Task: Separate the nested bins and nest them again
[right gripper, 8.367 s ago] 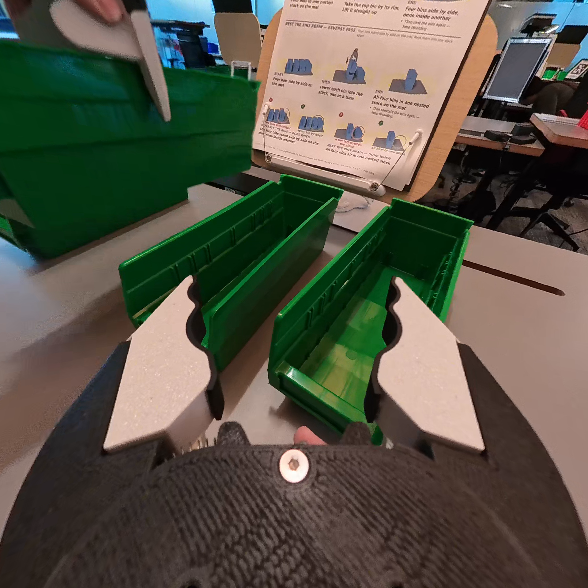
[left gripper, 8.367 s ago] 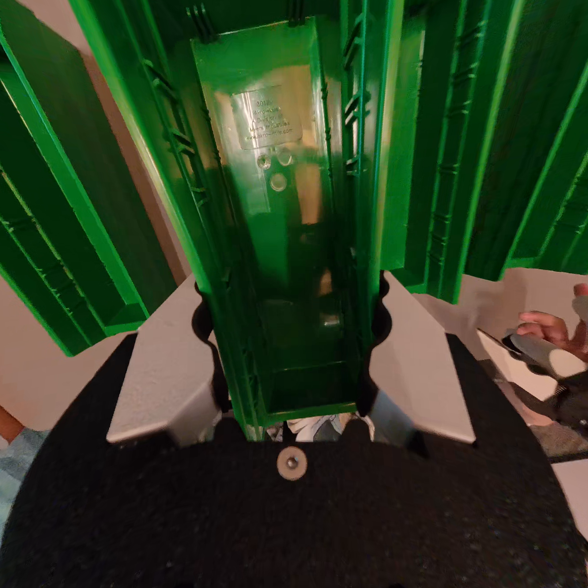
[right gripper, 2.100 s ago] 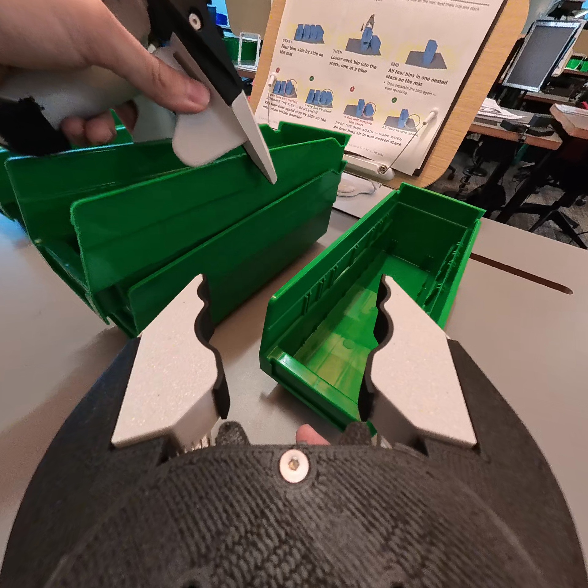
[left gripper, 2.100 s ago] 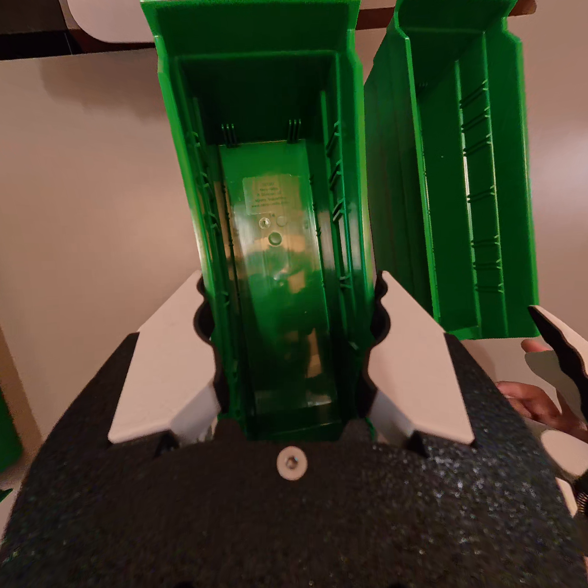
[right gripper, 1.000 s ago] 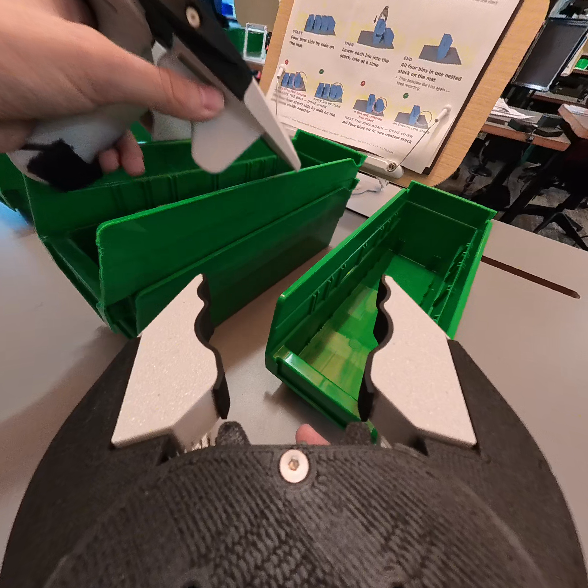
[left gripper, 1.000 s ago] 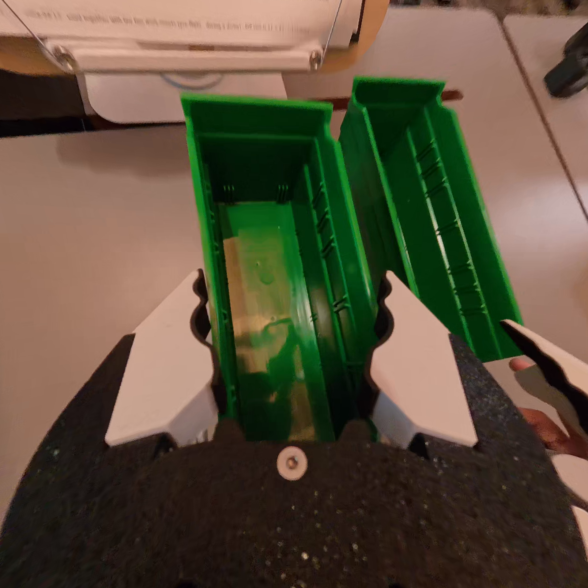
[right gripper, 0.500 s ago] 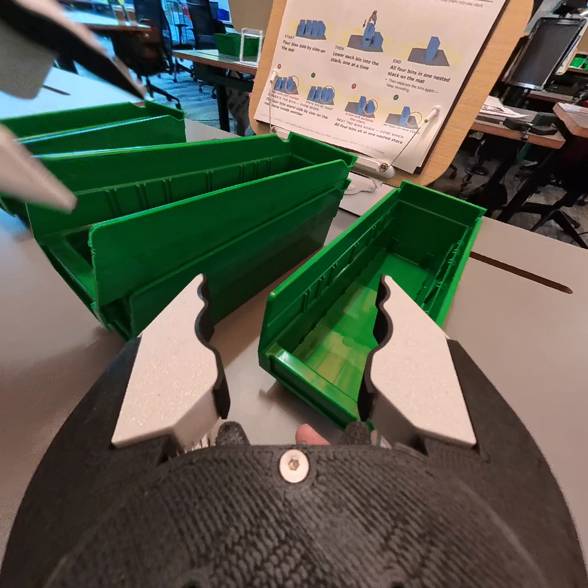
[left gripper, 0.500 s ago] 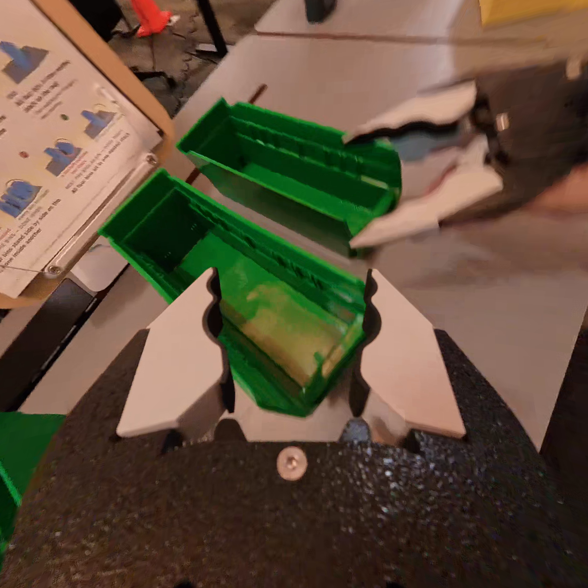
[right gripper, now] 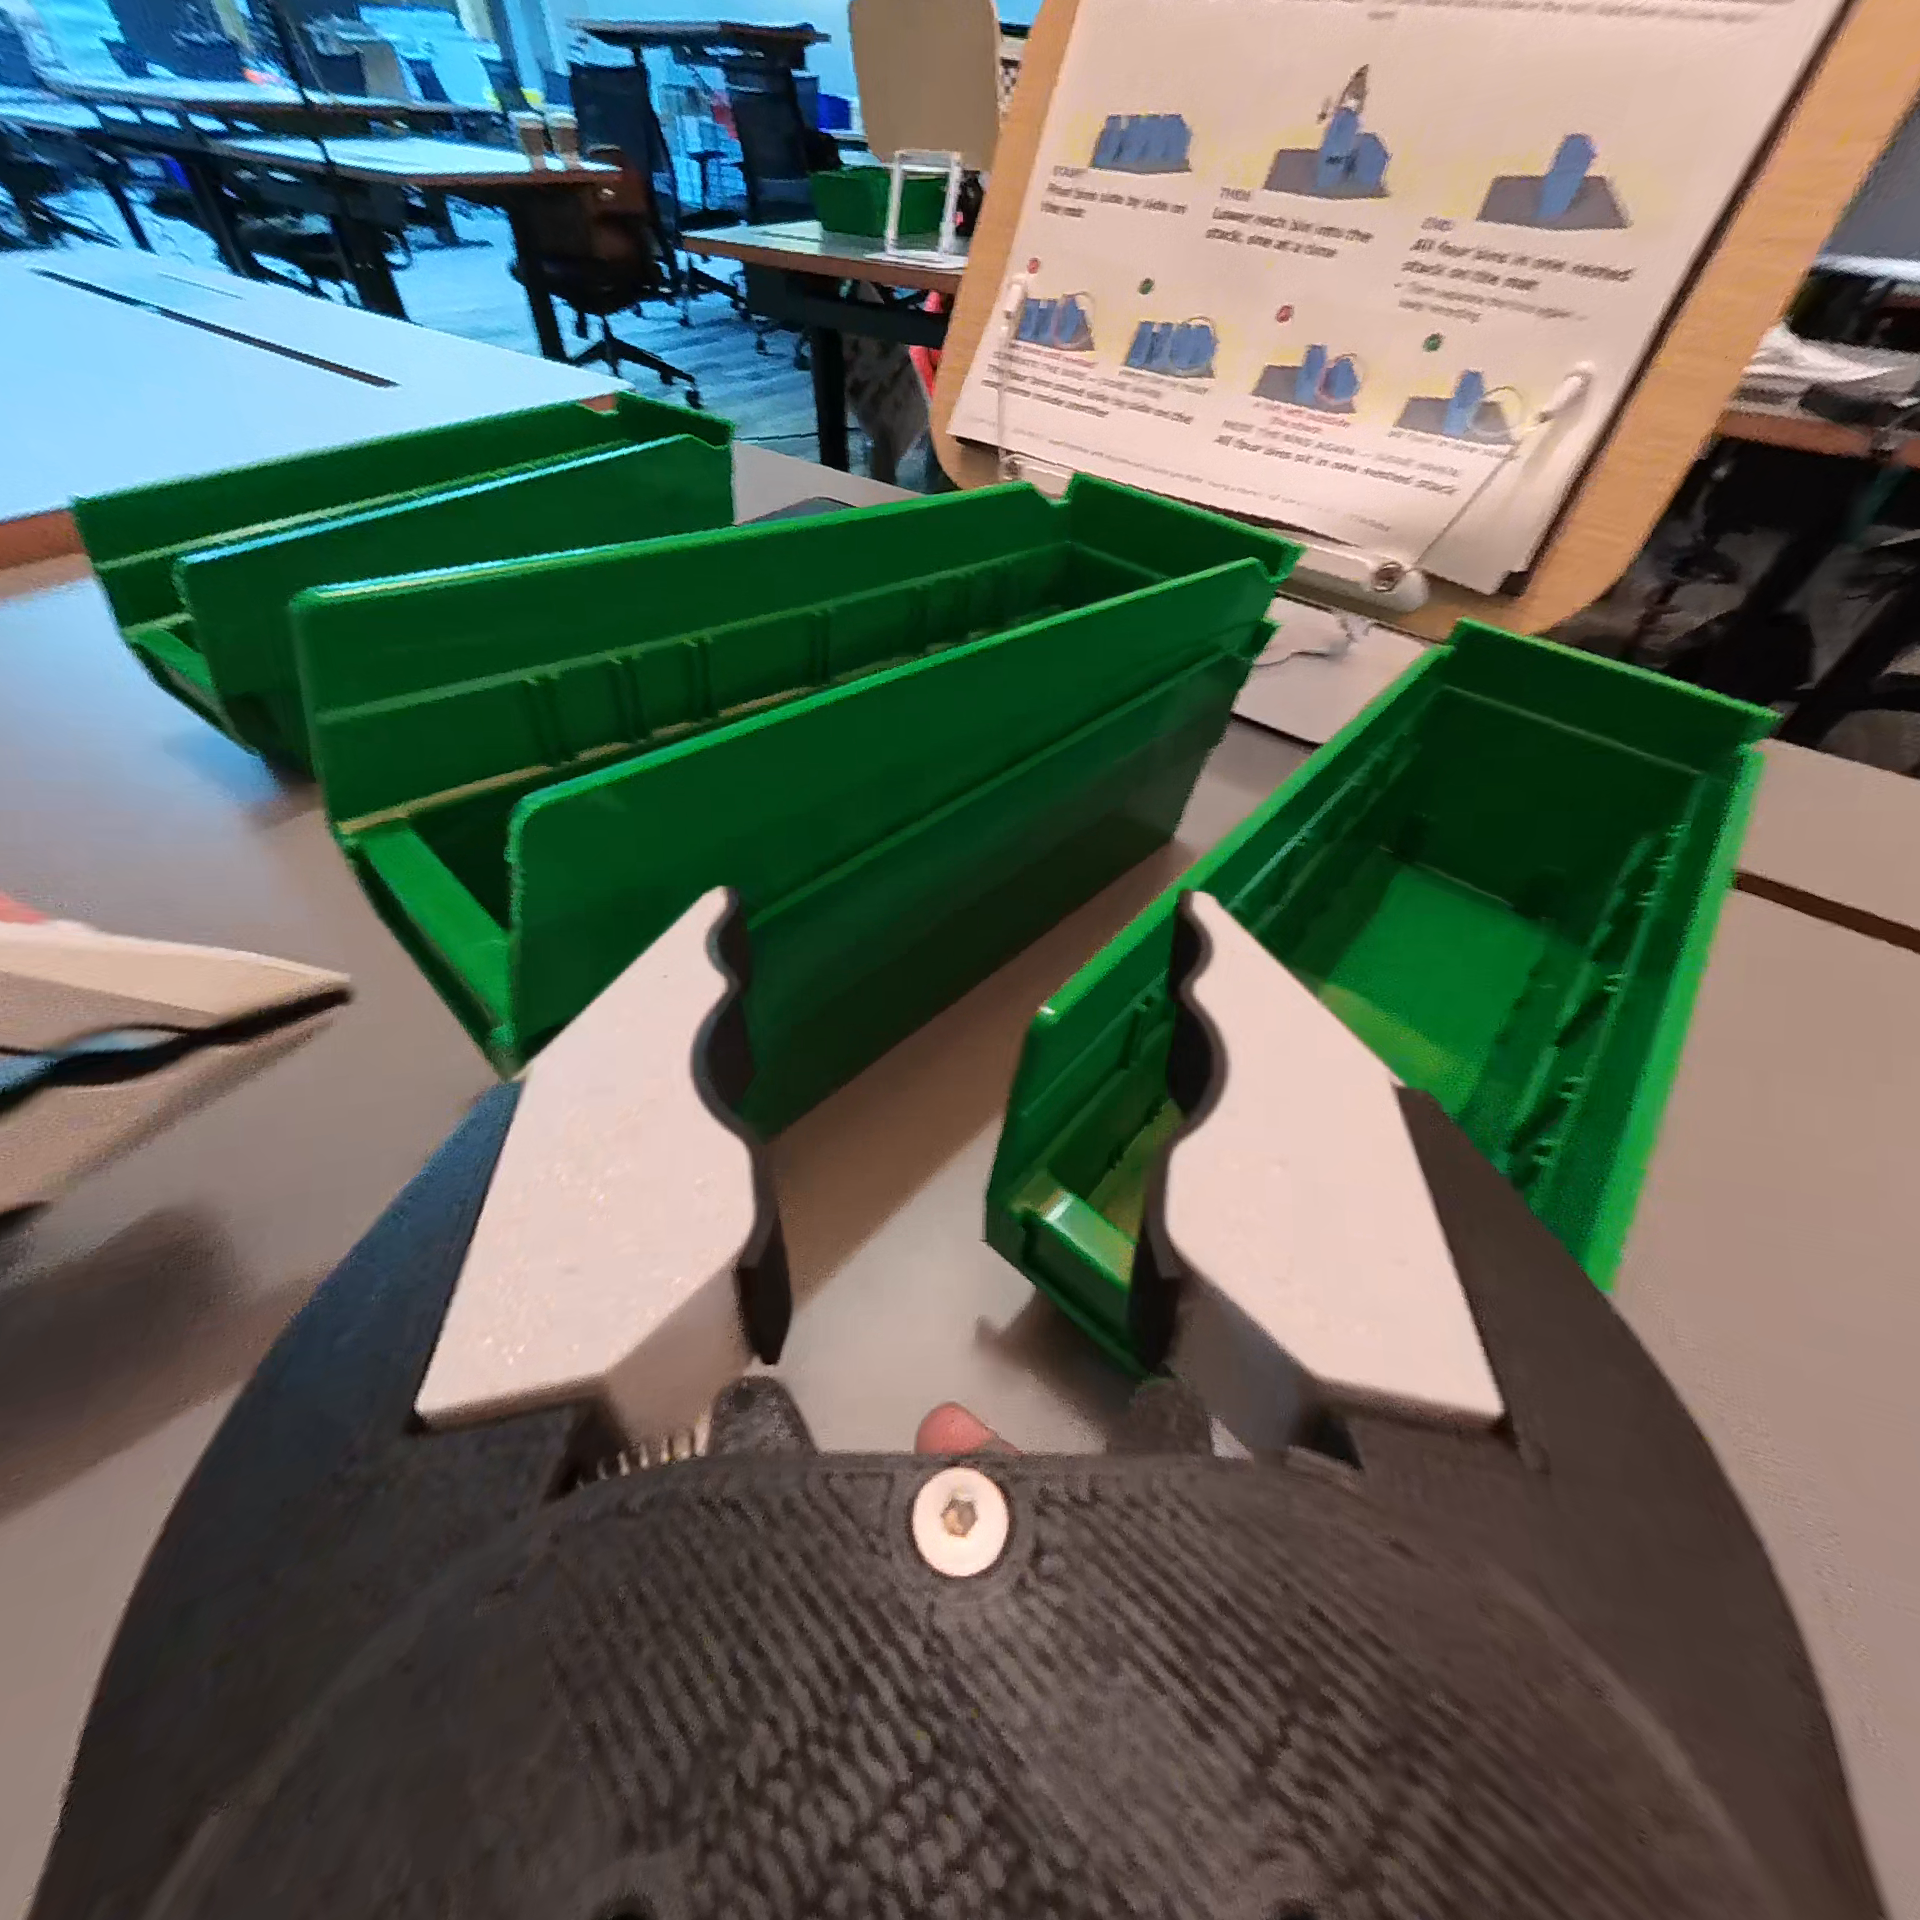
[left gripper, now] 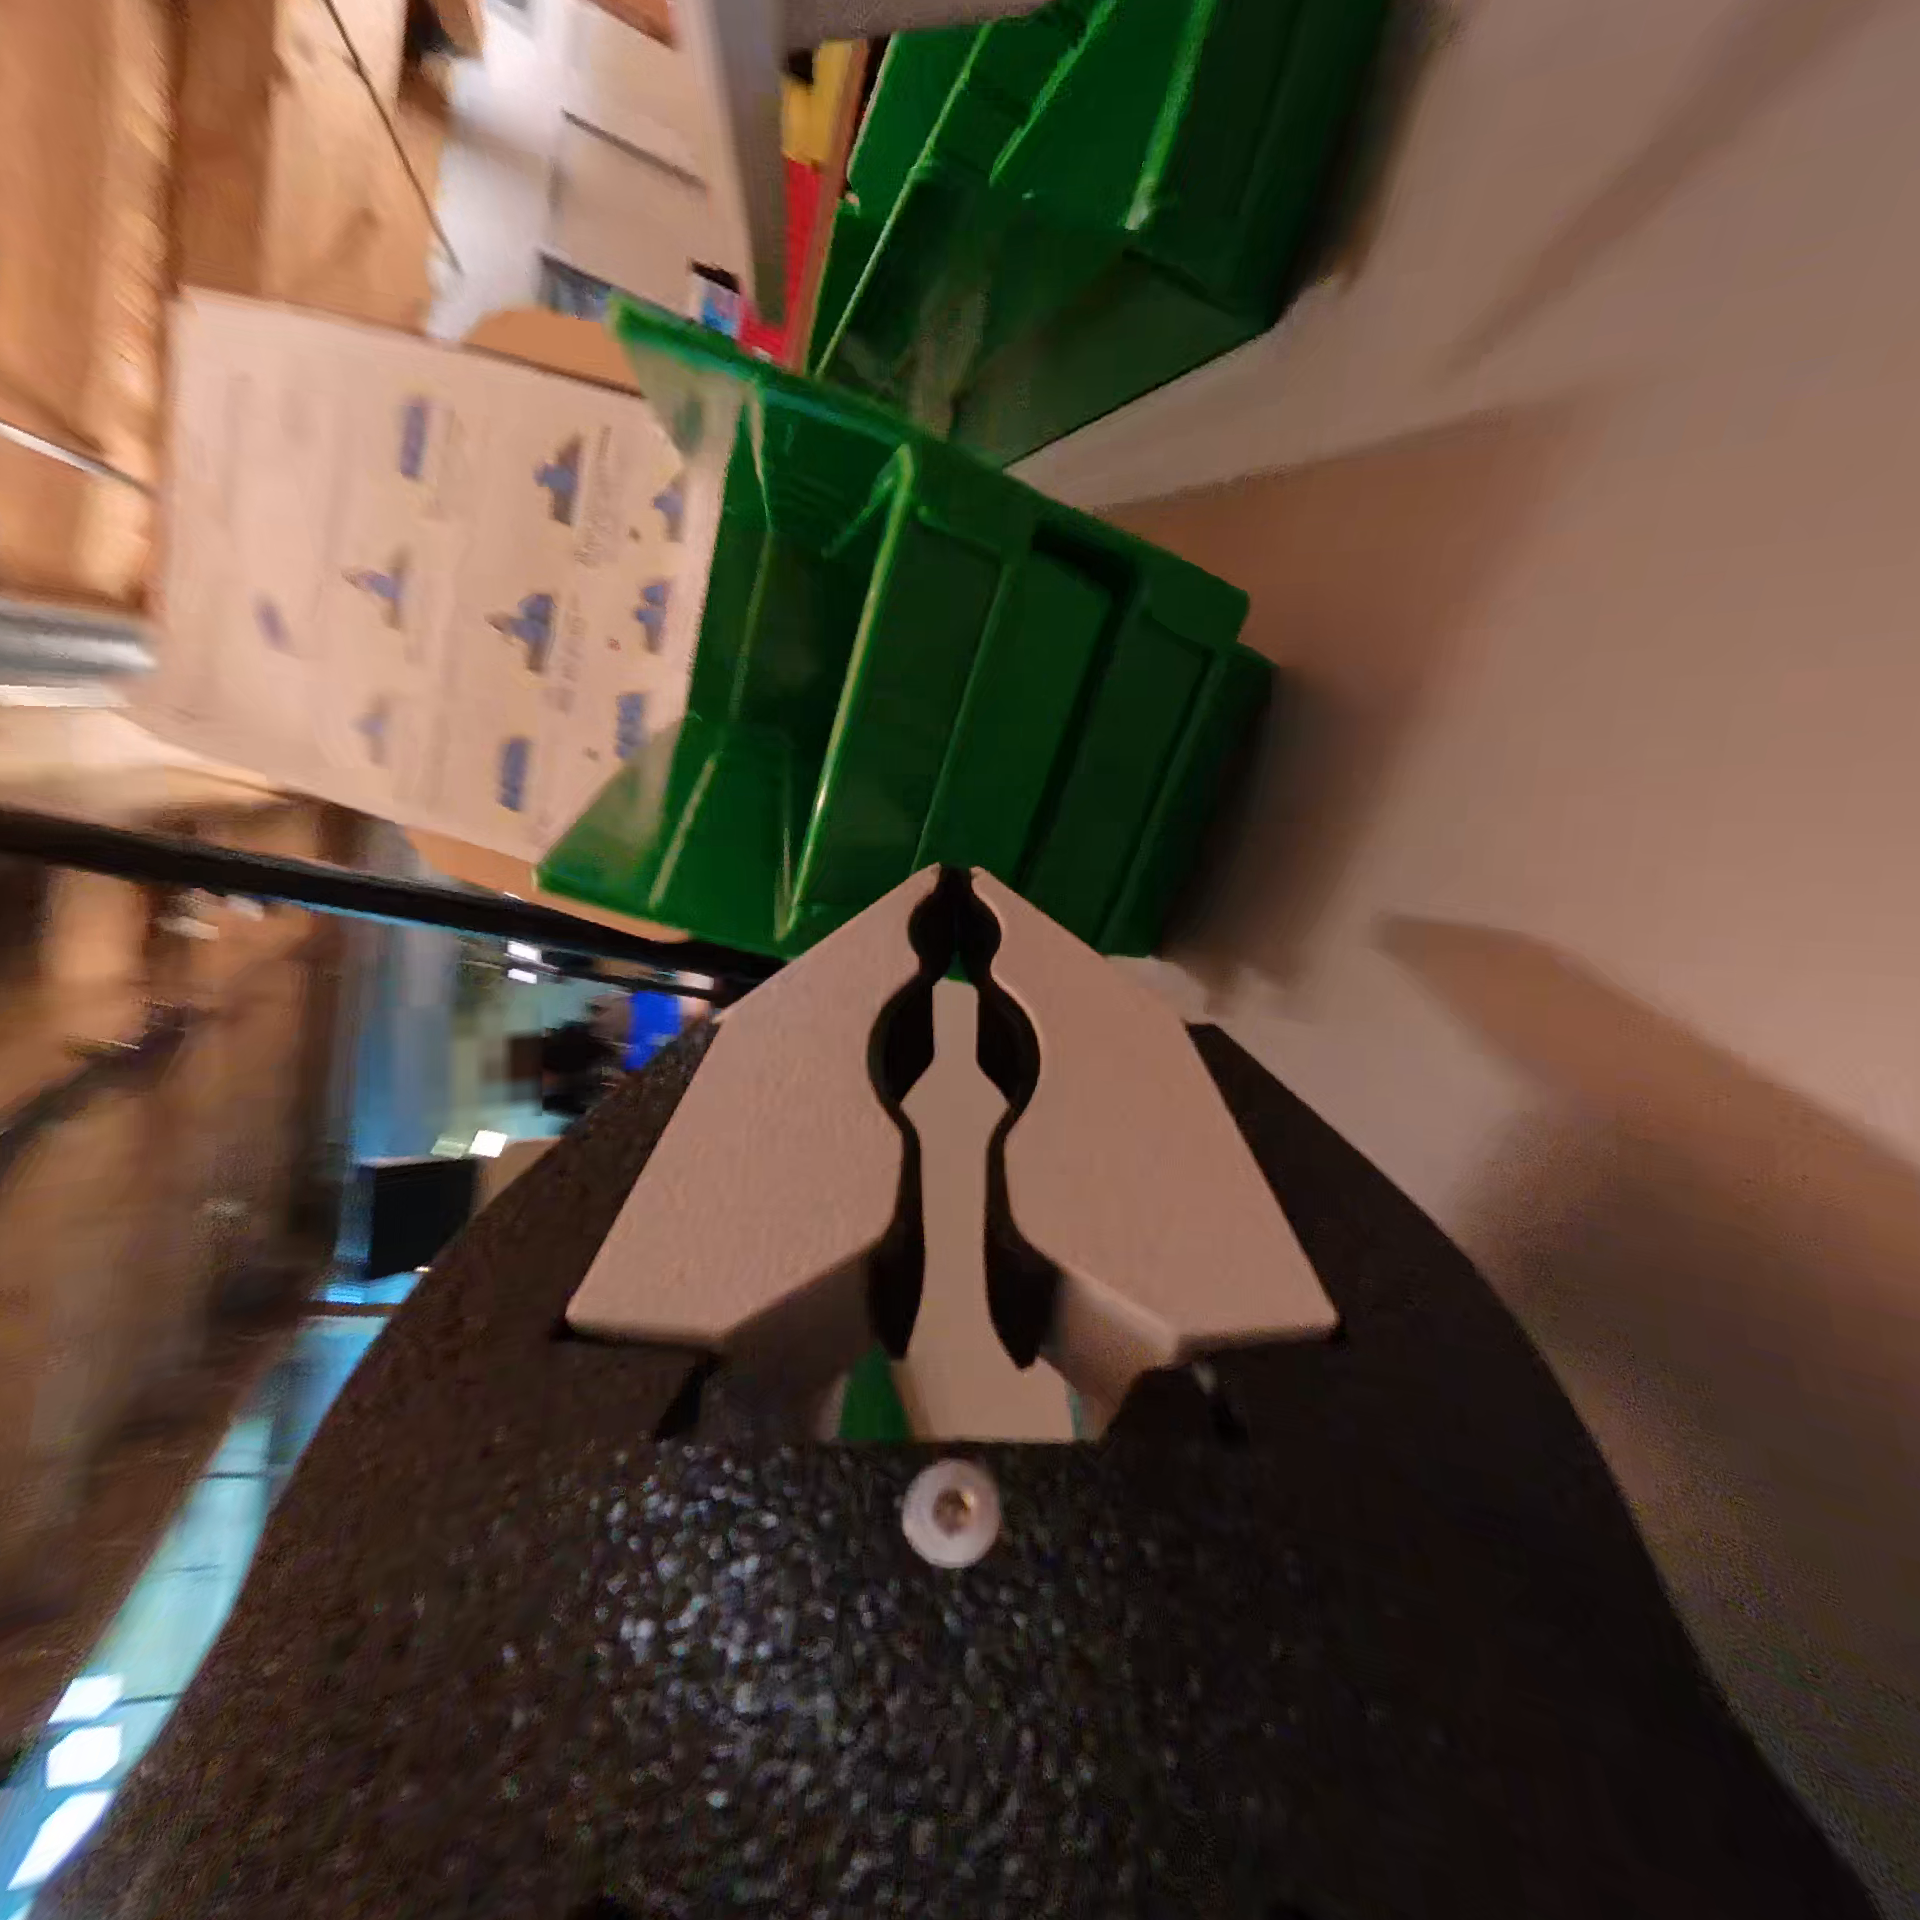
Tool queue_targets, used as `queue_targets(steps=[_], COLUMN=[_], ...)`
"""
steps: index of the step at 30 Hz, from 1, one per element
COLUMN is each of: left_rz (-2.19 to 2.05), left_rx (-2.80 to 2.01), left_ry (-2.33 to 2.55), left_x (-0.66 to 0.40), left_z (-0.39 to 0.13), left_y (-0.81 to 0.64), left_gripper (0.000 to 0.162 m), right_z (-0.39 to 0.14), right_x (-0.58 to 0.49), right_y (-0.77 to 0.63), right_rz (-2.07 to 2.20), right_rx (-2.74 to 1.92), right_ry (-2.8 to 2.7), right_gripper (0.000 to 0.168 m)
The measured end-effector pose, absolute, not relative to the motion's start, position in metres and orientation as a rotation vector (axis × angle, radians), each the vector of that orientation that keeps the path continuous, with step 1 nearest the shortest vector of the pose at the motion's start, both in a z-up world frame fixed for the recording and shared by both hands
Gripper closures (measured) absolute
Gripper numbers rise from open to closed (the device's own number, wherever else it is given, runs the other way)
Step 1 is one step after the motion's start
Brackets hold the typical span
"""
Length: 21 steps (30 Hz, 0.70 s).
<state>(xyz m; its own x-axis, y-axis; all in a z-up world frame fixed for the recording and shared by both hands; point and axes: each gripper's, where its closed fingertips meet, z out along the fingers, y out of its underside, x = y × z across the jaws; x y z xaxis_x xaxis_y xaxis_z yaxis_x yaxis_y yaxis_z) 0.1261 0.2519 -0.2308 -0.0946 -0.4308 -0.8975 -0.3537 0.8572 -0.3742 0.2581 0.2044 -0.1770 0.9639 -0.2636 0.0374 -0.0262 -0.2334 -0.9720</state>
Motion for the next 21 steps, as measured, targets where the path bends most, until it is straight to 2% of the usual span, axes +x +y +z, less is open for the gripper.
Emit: queue_targets(steps=[3,9,15,18,21], left_rz=[0.073,0.152,0.191,0.142,-0.061], left_rx=[-0.453,-0.428,-0.451,-0.500,-0.668], left_ry=[1.691,1.671,1.654,1.653,1.634], left_x=[0.137,0.153,0.164,0.162,0.154], left_z=[-0.239,-0.248,-0.252,-0.252,-0.248], left_y=[0.246,0.252,0.256,0.254,0.252], left_gripper=[0.162,0.162,0.162,0.162,0.149], right_z=[-0.178,-0.176,-0.213,-0.237,-0.249], right_x=[0.236,0.242,0.209,0.191,0.183], right_y=[0.209,0.201,0.202,0.199,0.202], right_rz=[-0.068,-0.040,0.237,0.300,0.268], right_rx=[-1.818,-1.800,-1.975,-2.100,-2.150], right_ry=[0.173,0.202,0.099,-0.027,-0.105], right_gripper=[0.112,0.114,0.136,0.136,0.118])
